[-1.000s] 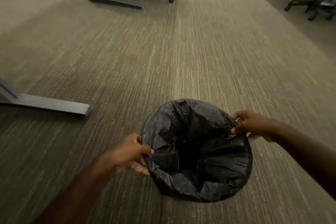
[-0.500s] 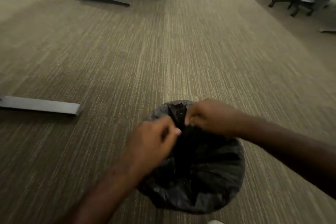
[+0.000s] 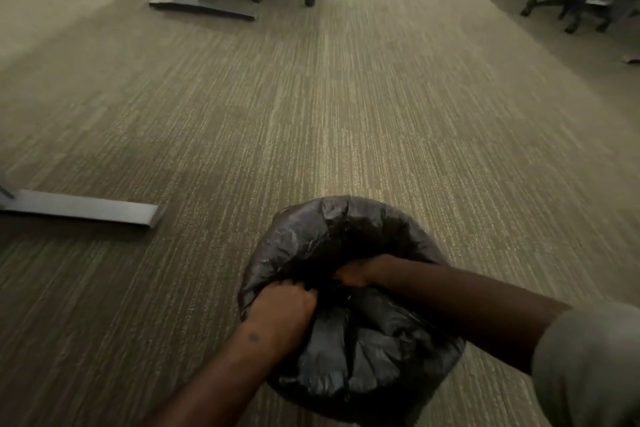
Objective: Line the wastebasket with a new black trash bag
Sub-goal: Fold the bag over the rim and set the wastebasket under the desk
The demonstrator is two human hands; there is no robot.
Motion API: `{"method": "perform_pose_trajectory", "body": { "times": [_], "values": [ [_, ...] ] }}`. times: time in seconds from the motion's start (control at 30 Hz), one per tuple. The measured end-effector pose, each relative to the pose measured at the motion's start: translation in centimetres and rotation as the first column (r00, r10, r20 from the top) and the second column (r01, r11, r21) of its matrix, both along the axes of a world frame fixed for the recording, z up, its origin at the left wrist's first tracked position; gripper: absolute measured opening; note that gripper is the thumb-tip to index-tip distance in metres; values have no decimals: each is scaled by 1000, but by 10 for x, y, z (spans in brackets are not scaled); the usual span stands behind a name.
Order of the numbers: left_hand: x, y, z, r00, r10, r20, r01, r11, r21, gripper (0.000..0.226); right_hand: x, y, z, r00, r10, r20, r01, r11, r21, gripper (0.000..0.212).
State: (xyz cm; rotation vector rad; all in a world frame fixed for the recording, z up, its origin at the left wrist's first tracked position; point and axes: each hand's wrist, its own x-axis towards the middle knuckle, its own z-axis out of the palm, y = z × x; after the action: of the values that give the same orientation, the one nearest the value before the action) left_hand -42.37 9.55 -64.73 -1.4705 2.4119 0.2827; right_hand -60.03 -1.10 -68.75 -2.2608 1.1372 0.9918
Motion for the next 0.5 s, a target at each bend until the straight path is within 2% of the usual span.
{"method": "perform_pose_trajectory", "body": {
  "times": [0.03,0.13,0.23,0.3,0.33,0.37,0.43,0.47,0.5],
  "values": [
    [0,0,2,999,20,-27,-20,1000,17,38,3,-1,2,999,53,6,-53,999,13,48],
    [-6,-4,16,979,118,-163,-118,993,11,31,22,2,27,999,23,35,-26,996,80,45],
    [-13,-14,27,929,200,-310,-221,975,-34,26,29,22,65,993,116,-18,-116,993,28,43],
    [-15,-17,26,908,214,-361,-239,971,-26,36,27,45,79,993,117,11,-117,993,-11,49],
    [-15,-17,25,904,208,-373,-229,973,-12,43,27,62,78,994,106,18,-107,993,41,50],
    [-16,-17,23,904,206,-374,-218,976,9,49,24,77,76,996,83,26,-85,990,109,50],
    [-17,-20,20,910,240,-338,-229,971,73,59,2,91,23,999,-20,-34,29,955,295,52],
    [-18,-22,20,909,272,-316,-252,962,104,66,-13,92,2,998,-49,-25,54,945,323,54],
    [-20,-24,20,906,296,-303,-273,955,116,72,-32,90,-27,999,-19,27,9,940,341,54]
  ]
}}
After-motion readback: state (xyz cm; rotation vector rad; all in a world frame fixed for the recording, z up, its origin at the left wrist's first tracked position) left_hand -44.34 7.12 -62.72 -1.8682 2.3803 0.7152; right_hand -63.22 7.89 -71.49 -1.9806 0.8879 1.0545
